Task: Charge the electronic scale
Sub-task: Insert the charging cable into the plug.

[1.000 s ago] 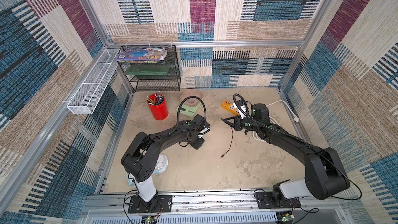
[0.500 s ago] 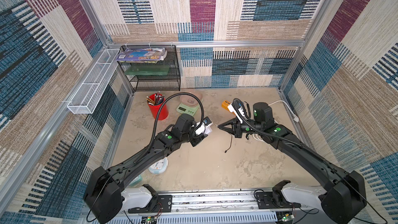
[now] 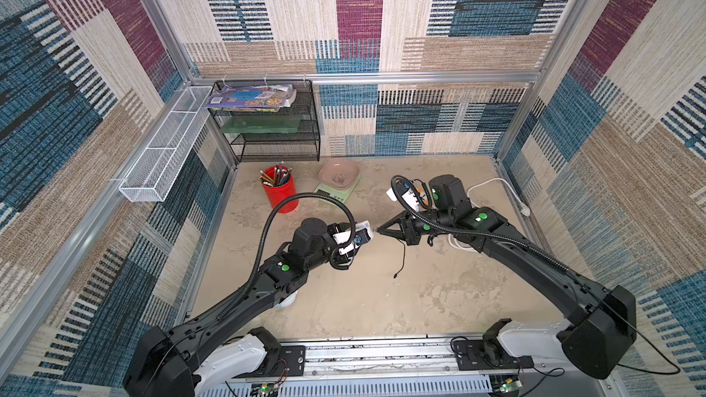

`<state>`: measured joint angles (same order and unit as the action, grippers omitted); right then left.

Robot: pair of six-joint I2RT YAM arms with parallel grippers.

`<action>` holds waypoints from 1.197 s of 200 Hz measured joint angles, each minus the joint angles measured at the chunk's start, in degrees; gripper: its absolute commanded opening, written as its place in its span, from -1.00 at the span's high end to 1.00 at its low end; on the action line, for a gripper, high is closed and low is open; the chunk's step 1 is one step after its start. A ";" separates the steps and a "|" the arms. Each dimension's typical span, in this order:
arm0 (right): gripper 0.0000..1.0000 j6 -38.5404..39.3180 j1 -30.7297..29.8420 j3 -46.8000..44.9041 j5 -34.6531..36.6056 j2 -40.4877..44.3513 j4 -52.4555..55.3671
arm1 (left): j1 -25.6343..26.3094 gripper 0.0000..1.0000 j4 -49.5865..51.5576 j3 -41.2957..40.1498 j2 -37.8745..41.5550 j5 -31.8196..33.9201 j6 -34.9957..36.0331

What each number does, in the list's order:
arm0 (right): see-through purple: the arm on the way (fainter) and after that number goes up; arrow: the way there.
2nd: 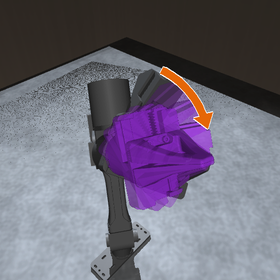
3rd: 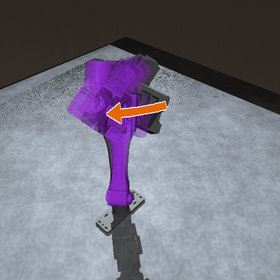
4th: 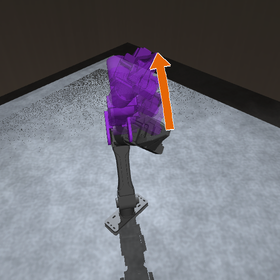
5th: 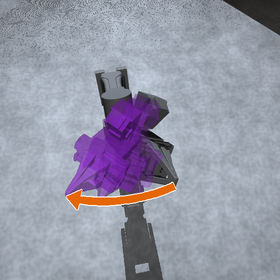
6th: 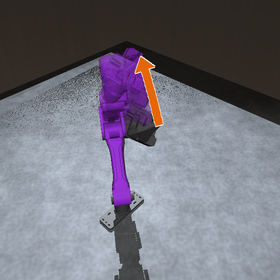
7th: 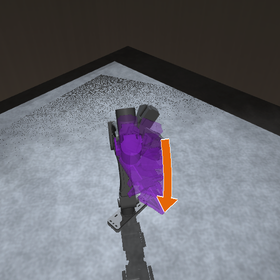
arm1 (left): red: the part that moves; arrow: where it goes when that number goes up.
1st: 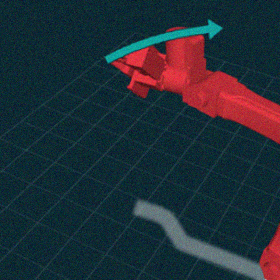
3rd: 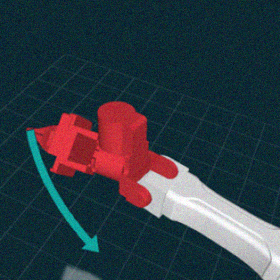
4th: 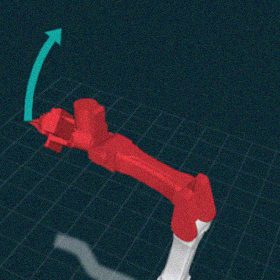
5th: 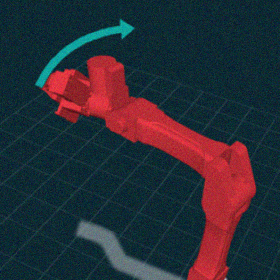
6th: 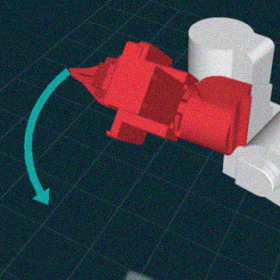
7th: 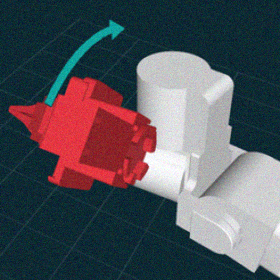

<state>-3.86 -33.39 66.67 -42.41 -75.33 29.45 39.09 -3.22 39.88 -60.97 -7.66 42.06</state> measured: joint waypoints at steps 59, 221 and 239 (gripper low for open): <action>1.00 3.17 -1.73 4.76 3.19 -3.10 6.75 | 0.02 0.56 -0.76 -0.11 0.66 0.02 1.64; 1.00 2.99 -0.35 8.81 1.51 -8.61 9.84 | 0.07 0.59 1.31 1.62 -1.49 2.27 2.03; 1.00 2.58 -0.39 9.22 1.60 -9.53 9.86 | 0.02 0.58 0.74 0.79 -1.01 2.80 2.12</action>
<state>-1.28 -33.78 75.90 -40.82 -84.86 39.31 39.11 -2.48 40.66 -61.98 -4.86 44.18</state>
